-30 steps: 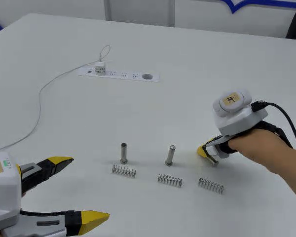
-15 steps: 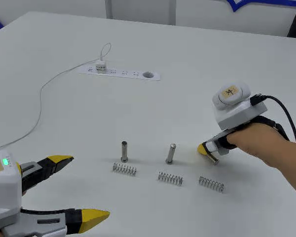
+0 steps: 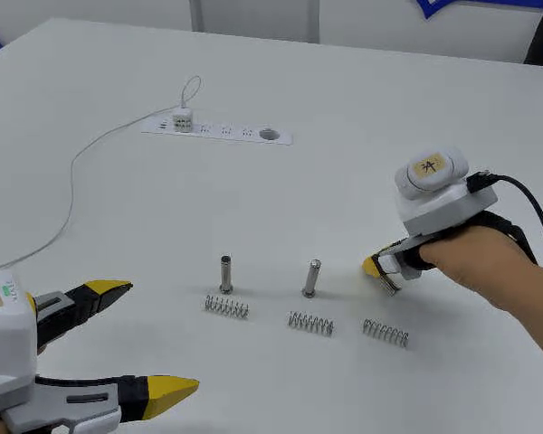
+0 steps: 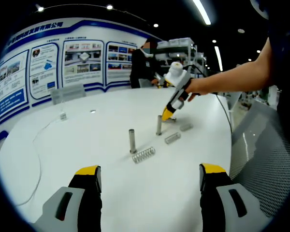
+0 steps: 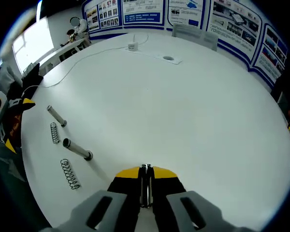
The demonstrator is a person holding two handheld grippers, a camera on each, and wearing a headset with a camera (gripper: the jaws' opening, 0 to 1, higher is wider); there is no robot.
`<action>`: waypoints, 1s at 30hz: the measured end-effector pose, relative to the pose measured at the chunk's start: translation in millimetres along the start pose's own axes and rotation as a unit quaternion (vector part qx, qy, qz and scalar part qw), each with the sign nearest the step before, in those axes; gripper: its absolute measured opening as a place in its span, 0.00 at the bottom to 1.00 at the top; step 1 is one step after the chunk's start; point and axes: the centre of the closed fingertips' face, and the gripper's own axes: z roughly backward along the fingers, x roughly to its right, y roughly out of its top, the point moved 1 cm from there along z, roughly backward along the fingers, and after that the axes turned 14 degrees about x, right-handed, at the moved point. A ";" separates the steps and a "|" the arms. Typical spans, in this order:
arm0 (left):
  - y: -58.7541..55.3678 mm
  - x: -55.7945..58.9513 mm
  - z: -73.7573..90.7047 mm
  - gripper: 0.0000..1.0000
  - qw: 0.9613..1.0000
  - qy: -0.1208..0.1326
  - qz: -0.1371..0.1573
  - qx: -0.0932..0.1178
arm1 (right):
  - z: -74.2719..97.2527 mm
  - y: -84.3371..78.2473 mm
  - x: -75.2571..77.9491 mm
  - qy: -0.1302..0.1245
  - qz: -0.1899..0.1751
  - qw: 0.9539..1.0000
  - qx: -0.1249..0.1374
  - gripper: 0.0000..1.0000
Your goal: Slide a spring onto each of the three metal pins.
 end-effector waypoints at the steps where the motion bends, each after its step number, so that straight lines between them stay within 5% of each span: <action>1: 0.8 -0.1 -0.7 0.85 1.000 0.000 0.000 0.002 | 2.0 0.1 -0.3 -0.001 0.002 1.000 0.001 0.09; 30: 5.3 5.0 1.2 0.85 1.000 -0.003 -0.008 0.003 | 43.1 3.2 -2.6 -0.018 0.003 0.998 0.054 0.09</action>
